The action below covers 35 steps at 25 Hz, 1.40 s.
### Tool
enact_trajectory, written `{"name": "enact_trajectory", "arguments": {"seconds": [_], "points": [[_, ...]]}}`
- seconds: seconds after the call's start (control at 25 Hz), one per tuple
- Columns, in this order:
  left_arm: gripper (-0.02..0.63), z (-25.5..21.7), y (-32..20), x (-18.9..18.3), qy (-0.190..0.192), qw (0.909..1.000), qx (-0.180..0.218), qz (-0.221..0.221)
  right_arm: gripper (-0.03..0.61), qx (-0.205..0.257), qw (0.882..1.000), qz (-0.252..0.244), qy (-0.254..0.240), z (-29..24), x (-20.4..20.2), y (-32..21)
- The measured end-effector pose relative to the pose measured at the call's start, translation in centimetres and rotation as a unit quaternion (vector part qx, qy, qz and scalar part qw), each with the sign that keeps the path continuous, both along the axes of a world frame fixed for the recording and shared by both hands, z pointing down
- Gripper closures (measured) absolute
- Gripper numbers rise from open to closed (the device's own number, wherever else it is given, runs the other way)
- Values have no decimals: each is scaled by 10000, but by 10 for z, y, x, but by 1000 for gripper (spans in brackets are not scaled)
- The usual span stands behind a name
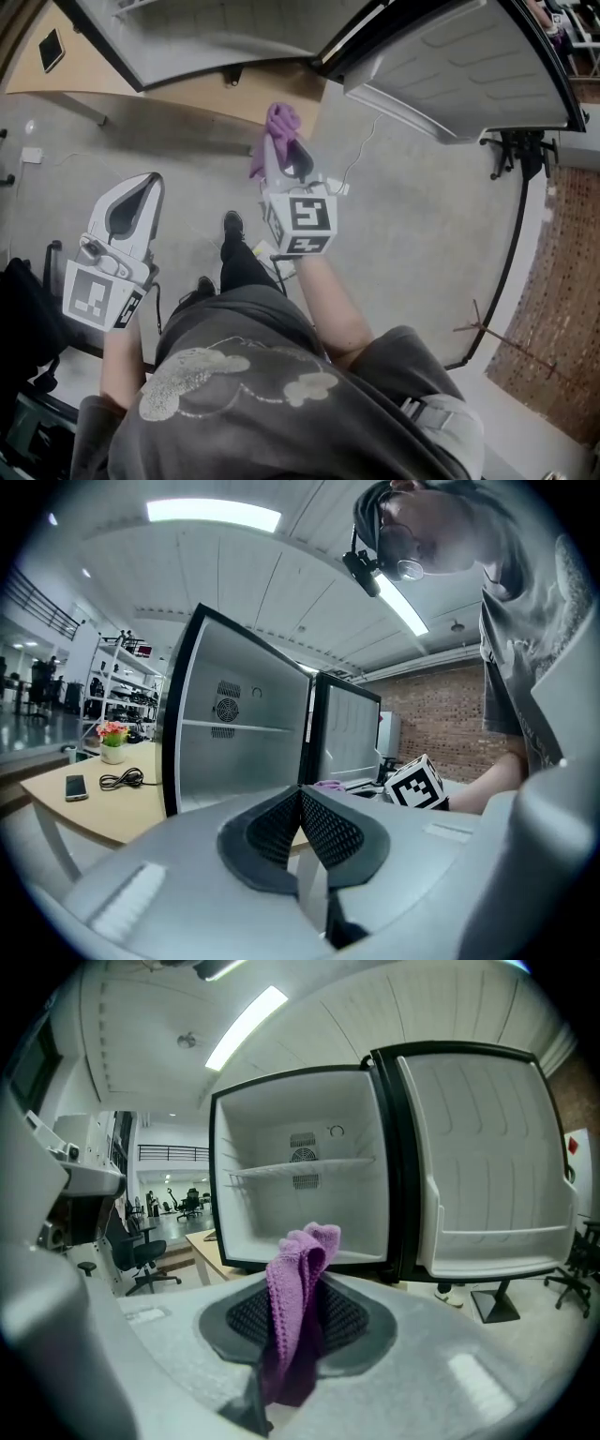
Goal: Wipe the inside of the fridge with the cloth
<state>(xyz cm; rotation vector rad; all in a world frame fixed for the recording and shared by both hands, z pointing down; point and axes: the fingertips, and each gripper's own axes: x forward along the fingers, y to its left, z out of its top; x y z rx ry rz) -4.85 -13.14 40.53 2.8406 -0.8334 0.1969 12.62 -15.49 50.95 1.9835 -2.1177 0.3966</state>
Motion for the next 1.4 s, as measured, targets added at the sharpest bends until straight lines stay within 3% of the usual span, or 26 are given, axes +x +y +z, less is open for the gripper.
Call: {"name": "enact_trajectory", "arguments": {"seconds": [0.24, 0.48, 0.76, 1.12, 1.4], "points": [[597, -5, 68, -50, 147, 9998, 92, -31, 493, 236, 9997, -108, 23, -18, -63, 52], [597, 0, 150, -109, 214, 9996, 84, -141, 494, 247, 9997, -81, 46, -23, -114, 140], [597, 22, 234, -149, 161, 9998, -74, -49, 494, -276, 9992, 237, -145, 3, -136, 262], [597, 4, 274, -126, 385, 9992, 65, -16, 494, -51, 9998, 201, -21, -27, -114, 306], [597, -10, 314, -87, 357, 9986, 281, -265, 494, 211, 9990, -355, -186, -42, -99, 332]]}}
